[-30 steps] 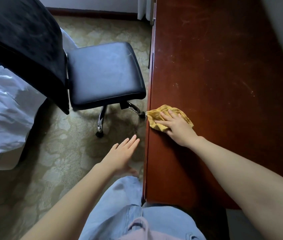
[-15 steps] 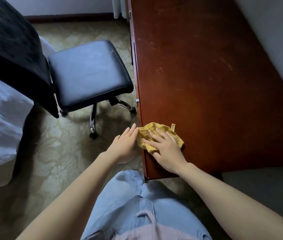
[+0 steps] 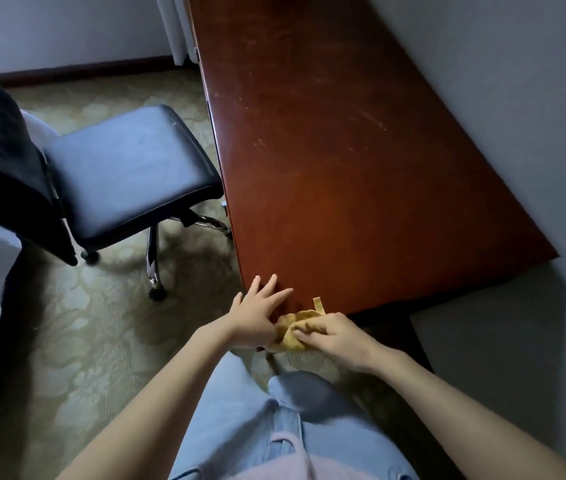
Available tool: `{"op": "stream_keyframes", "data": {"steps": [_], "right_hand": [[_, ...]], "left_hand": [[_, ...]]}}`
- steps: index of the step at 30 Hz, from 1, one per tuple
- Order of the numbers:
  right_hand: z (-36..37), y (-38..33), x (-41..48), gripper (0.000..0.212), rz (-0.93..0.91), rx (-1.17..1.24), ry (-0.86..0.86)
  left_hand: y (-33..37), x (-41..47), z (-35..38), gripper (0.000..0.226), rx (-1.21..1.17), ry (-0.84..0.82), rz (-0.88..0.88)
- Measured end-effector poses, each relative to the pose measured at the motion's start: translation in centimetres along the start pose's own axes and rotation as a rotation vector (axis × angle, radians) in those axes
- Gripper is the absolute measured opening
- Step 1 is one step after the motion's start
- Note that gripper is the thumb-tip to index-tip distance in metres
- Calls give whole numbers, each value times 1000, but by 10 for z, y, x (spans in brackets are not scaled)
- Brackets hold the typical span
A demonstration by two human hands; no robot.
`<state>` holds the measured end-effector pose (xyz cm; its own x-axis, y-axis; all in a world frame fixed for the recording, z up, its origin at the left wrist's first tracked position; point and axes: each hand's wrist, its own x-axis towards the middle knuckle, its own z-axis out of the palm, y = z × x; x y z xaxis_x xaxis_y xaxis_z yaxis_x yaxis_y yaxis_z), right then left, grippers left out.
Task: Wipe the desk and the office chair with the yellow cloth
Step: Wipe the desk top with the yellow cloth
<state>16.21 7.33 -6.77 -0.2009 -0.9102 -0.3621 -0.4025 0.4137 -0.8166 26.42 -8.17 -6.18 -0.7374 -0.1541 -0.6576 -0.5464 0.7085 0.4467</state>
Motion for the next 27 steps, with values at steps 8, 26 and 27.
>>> {"op": "stream_keyframes", "data": {"steps": [8,26,27], "right_hand": [[-43,-25,16,25,151,285,481],[-2,-75,81,19,59,-360,1063],[-3,-76,83,19,88,-401,1111]], "left_hand": [[5,-6,-49,15,-308,194,156],[-66,17,-126,25,93,560,409],[-67,19,-127,27,111,534,407]]}}
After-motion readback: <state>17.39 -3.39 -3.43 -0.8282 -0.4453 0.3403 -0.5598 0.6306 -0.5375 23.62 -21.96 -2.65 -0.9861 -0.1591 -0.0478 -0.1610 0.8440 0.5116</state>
